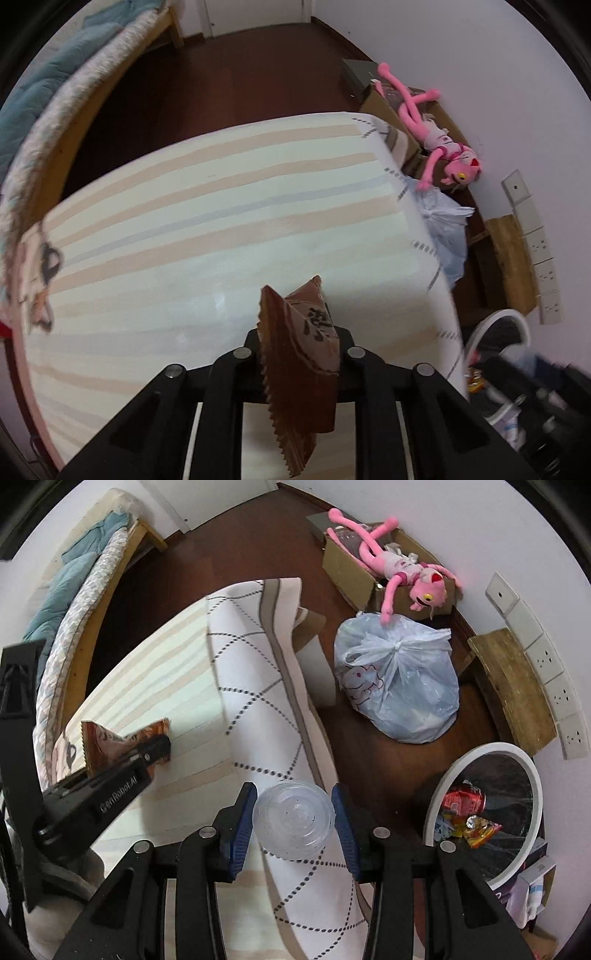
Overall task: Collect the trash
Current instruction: 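Grasp the clear plastic cup with the right tool while the left tool grasps the brown wrapper, then carry the cup and brown wrapper over the bin and open both tools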
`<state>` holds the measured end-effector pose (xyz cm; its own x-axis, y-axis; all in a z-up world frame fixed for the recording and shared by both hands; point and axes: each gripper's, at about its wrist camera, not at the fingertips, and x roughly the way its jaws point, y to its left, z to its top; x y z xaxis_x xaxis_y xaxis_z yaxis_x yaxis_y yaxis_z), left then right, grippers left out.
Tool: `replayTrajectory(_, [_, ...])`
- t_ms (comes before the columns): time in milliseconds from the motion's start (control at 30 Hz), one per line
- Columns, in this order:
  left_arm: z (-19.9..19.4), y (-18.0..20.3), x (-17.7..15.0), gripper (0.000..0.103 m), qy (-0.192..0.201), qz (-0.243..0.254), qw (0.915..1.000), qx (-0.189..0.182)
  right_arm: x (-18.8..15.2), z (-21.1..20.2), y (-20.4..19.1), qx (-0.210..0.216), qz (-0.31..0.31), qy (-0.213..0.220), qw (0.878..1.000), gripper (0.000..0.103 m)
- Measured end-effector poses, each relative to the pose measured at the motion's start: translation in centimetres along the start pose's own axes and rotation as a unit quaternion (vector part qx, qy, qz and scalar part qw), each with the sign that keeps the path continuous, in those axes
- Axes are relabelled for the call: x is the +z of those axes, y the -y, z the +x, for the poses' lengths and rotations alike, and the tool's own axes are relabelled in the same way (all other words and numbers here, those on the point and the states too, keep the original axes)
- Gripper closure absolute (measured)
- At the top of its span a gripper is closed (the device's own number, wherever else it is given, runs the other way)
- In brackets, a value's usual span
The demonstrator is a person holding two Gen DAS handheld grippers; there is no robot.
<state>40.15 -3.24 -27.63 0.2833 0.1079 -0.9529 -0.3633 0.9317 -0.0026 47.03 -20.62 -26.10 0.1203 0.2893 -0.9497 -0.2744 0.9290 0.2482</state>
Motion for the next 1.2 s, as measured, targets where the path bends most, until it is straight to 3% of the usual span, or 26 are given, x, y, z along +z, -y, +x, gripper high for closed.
replayTrajectory(300, [-5.9, -3.3, -5.6, 0.091, 0.05, -0.022, 0.997, 0.054, -3.7, -3.3, -2.9, 0.027, -0.047, 0.018, 0.998, 0.059])
replayTrajectory(467, [-10.4, -3.2, -8.0, 0.091, 0.075, -0.019, 0.996, 0.046, -6.7, -6.1, -3.3, 0.049, -0.058, 0.03, 0.997, 0.059])
replayTrajectory(633, [-15.4, -1.0, -10.3, 0.091, 0.095, -0.001, 0.9953, 0.017, -9.5, -10.4, -0.6, 0.07, -0.039, 0.052, 0.995, 0.059])
replayTrajectory(800, [-18.1, 3.9, -11.3, 0.091, 0.106, 0.033, 0.9937, -0.017, -12.3, -14.9, 5.4, 0.063, -0.007, 0.073, 0.995, 0.059])
replayTrajectory(933, [-18.3, 10.2, -11.3, 0.091, 0.098, 0.08, 0.9906, -0.054, -13.6, -17.4, 11.0, 0.047, 0.021, 0.08, 0.995, 0.059])
replayTrajectory(1033, [-16.3, 15.3, -10.8, 0.091, 0.066, 0.112, 0.9874, -0.09, -14.2, -18.2, 15.7, 0.028, 0.047, 0.076, 0.996, 0.059])
replayTrajectory(1200, [-9.3, 23.7, -9.5, 0.09, -0.034, 0.175, 0.9762, -0.123, -14.1, -16.3, 23.6, -0.002, 0.092, 0.044, 0.995, 0.059])
